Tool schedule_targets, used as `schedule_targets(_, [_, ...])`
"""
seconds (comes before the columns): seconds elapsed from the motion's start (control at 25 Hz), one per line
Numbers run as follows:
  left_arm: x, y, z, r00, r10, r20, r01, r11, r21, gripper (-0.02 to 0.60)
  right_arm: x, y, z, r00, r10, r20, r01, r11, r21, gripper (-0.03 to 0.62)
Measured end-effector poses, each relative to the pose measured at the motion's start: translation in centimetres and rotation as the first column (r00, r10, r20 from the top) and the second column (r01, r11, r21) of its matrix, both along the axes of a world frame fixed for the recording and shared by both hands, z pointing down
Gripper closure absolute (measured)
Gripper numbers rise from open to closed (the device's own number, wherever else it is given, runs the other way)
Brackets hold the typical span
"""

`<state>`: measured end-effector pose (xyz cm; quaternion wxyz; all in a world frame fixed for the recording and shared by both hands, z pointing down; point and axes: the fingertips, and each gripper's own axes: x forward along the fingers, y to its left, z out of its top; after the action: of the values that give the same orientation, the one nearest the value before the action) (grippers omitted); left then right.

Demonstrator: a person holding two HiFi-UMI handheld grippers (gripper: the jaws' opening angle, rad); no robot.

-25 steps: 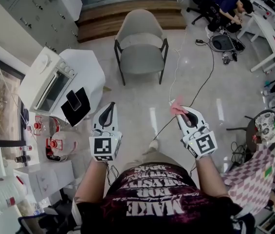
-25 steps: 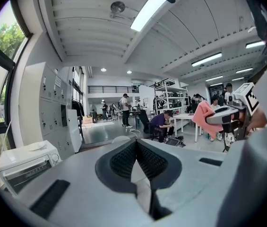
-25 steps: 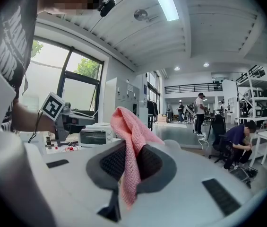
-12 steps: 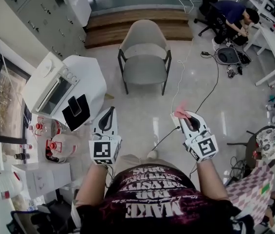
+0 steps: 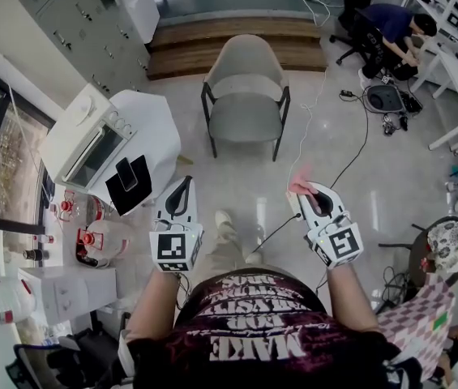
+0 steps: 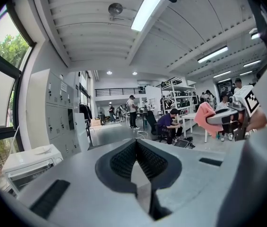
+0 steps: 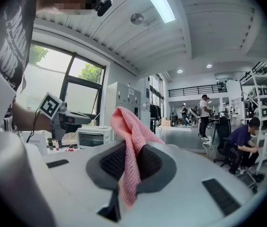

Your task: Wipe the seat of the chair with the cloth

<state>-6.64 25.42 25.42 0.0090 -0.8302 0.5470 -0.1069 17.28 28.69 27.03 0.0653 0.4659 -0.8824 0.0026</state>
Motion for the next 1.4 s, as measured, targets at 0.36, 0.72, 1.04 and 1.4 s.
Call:
schedule_targets(0.36, [0.4,-1.7,0.4,1.000,0.016,-0.001,-0.016,1.000,-0.004,0.575,-0.2,-1.2,0.5,1.000,0.001,-0.007,-0.001,1.000,-0.014,0.560])
schedule_targets(0.72, [0.4,-6.1,1.0,0.999,0.037,0.004,-0.037,0.999,-0.023,0.575,-0.7,-5.5,0.8,1.000,0.010,-0.005,-0.010,1.000,-0.027,0.560])
schedule_targets(1.04, [0.8,-12.7,0.6,0.998,0.067,0.004,-0.067,0.997,-0.036,0.577,-1.0,-11.1,0.8,0.999,0.033,-0.003,-0.033,0.999,-0.039,0.560])
schedule_targets(1.4, [0.7,-20.4,0.5,0.987,0.160,-0.006,-0.161,0.987,-0.023,0.576,-2.4,-18.0,-0.2,0.996,0.091,-0.023,-0.091,0.996,-0.024,0.560])
